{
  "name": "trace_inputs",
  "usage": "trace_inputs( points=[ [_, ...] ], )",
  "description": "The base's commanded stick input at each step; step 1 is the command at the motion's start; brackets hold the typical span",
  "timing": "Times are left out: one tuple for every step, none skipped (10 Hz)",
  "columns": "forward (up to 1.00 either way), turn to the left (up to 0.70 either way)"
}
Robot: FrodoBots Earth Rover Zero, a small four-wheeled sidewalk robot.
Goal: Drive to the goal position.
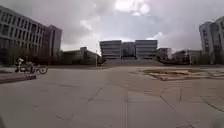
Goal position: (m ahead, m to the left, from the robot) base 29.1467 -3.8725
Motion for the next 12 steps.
trace_inputs(
  points=[
    [1.00, -0.16],
    [1.00, -0.03],
    [1.00, 0.00],
    [1.00, 0.00],
    [1.00, 0.00],
    [1.00, 0.00],
    [1.00, 0.00],
    [1.00, -0.09],
    [1.00, -0.04],
    [1.00, 0.00],
    [1.00, 0.00],
    [1.00, 0.00]
  ],
)
